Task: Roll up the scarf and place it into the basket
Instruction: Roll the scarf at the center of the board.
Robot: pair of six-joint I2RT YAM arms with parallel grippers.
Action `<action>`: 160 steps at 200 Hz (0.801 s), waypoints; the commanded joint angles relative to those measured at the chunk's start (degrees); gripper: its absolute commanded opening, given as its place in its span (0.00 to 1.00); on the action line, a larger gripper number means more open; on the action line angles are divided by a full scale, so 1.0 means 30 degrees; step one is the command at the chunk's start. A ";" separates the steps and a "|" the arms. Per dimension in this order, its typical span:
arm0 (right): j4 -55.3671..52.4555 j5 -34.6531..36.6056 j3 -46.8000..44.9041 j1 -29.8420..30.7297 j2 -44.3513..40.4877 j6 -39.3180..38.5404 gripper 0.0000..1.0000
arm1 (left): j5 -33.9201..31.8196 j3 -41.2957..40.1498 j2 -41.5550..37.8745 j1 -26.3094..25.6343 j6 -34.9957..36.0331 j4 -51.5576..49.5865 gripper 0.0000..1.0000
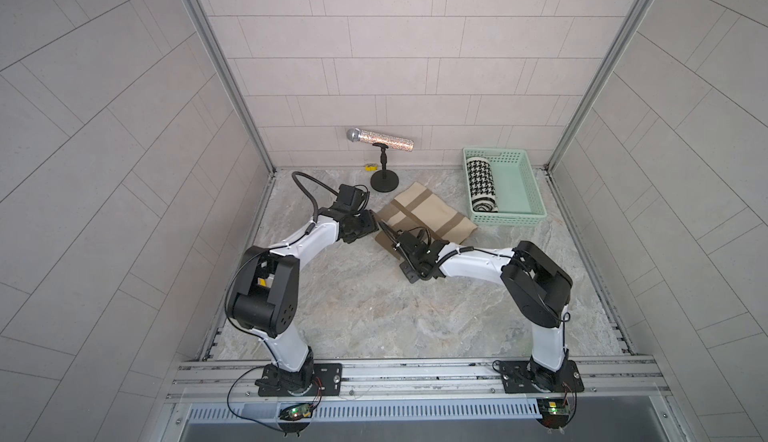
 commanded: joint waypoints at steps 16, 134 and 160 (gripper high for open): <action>0.1761 -0.8478 -0.2410 -0.0567 -0.0150 0.4061 0.00 | -0.0563 -0.1088 -0.1865 0.0292 -0.0140 -0.0495 0.75; 1.5013 -1.6471 -0.8350 -0.2662 -0.0945 1.3619 0.00 | 0.1444 -0.3766 -0.1471 -0.0449 0.0029 0.0636 0.74; 1.5836 -1.6529 -0.8844 -0.2755 -0.0923 1.4202 0.00 | 0.1437 -0.3711 -0.0258 -0.0487 -0.0327 0.2055 0.73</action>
